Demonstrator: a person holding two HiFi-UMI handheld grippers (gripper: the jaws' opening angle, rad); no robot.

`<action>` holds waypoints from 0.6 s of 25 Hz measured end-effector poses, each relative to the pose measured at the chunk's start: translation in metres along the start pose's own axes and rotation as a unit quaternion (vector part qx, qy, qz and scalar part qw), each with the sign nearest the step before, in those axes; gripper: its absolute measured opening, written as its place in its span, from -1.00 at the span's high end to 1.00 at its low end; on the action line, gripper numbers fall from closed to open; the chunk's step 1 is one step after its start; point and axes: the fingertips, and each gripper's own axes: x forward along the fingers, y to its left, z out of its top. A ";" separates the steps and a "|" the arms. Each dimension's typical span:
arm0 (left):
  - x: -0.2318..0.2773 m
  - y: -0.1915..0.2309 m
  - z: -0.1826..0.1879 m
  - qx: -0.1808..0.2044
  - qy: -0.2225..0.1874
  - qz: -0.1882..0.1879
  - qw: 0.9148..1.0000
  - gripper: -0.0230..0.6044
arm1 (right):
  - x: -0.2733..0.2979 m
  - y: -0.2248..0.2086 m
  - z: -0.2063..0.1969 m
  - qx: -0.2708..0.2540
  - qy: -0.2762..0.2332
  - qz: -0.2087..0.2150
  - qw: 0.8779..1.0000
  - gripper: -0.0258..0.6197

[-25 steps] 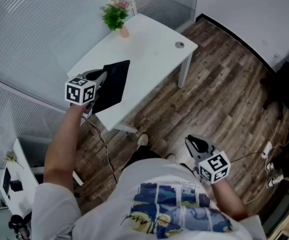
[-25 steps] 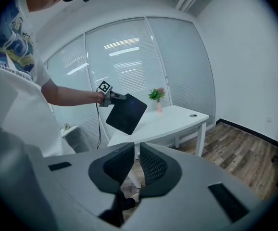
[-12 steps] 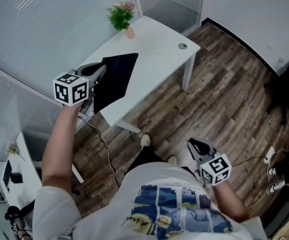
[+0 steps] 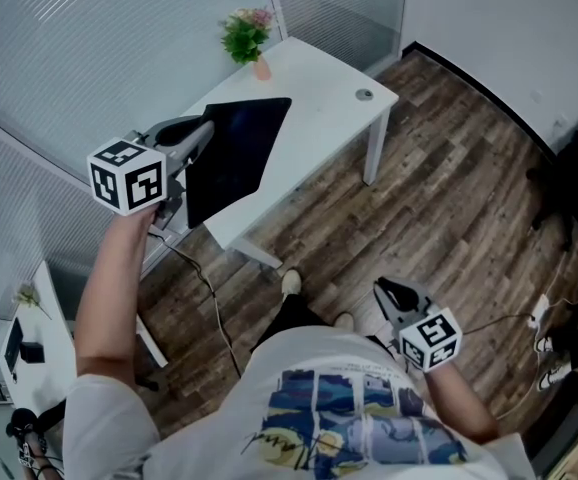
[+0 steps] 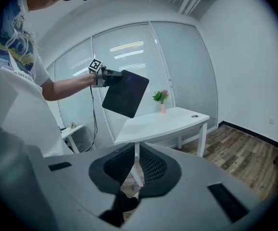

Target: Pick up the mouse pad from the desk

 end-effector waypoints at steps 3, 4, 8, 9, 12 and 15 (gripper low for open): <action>-0.006 -0.007 0.009 0.003 -0.005 -0.005 1.000 0.83 | -0.004 0.001 -0.001 -0.002 0.000 -0.001 1.000 0.83; -0.008 -0.010 0.012 0.004 -0.007 -0.006 1.000 0.83 | -0.006 0.001 -0.001 -0.002 0.000 -0.002 1.000 0.83; -0.016 -0.022 0.016 0.008 -0.011 -0.012 1.000 0.83 | -0.010 0.003 -0.004 -0.002 0.001 -0.003 1.000 0.83; -0.018 -0.024 0.017 0.010 -0.012 -0.013 1.000 0.83 | -0.011 0.004 -0.002 -0.003 0.000 -0.003 1.000 0.83; -0.025 -0.027 0.022 0.013 -0.016 -0.016 1.000 0.83 | -0.011 0.008 0.000 -0.007 -0.005 -0.003 1.000 0.83; -0.030 -0.032 0.023 0.016 -0.019 -0.021 0.999 0.83 | -0.010 0.010 0.001 -0.008 -0.006 -0.005 1.000 0.84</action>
